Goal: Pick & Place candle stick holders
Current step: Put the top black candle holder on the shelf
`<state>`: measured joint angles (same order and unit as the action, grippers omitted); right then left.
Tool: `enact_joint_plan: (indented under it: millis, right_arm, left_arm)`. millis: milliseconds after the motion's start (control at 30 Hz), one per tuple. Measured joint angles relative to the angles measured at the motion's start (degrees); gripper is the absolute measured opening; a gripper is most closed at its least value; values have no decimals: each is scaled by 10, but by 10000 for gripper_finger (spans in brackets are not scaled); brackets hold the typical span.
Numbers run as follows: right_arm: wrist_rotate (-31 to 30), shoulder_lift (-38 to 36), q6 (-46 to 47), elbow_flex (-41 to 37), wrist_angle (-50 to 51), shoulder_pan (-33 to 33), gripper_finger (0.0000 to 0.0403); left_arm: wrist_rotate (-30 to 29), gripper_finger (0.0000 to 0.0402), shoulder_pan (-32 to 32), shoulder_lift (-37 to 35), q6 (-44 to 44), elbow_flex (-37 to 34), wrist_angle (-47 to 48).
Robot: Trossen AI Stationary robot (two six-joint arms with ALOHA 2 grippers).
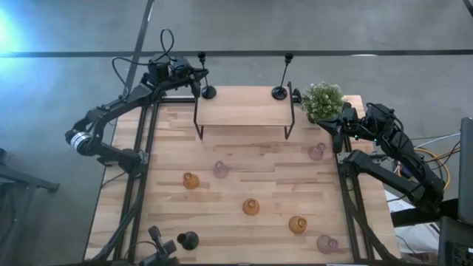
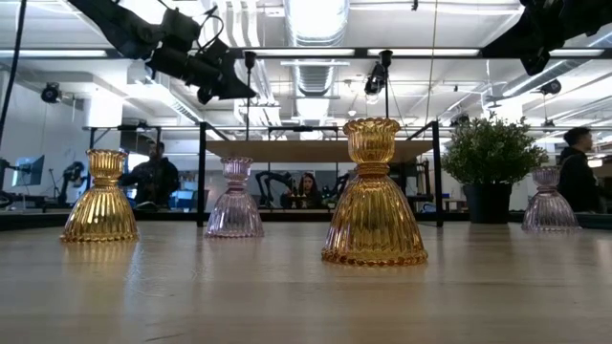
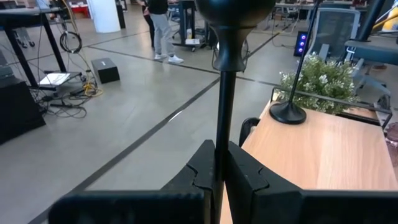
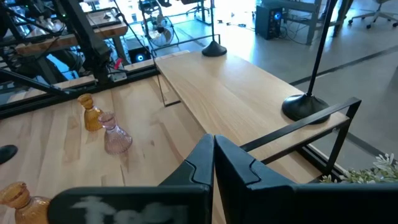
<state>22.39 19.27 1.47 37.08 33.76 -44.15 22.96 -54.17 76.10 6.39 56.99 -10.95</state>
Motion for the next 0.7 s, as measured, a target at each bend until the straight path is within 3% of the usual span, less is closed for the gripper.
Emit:
enact_joint_plan:
  millis: [500,700]
  right_arm:
    - [0,0,0,0,0,0,8]
    - [0,0,0,0,0,0,8]
  left_arm:
    - [1,18,-2,8,-1,0,-6]
    - [2,58,-2,10,-5,0,2]
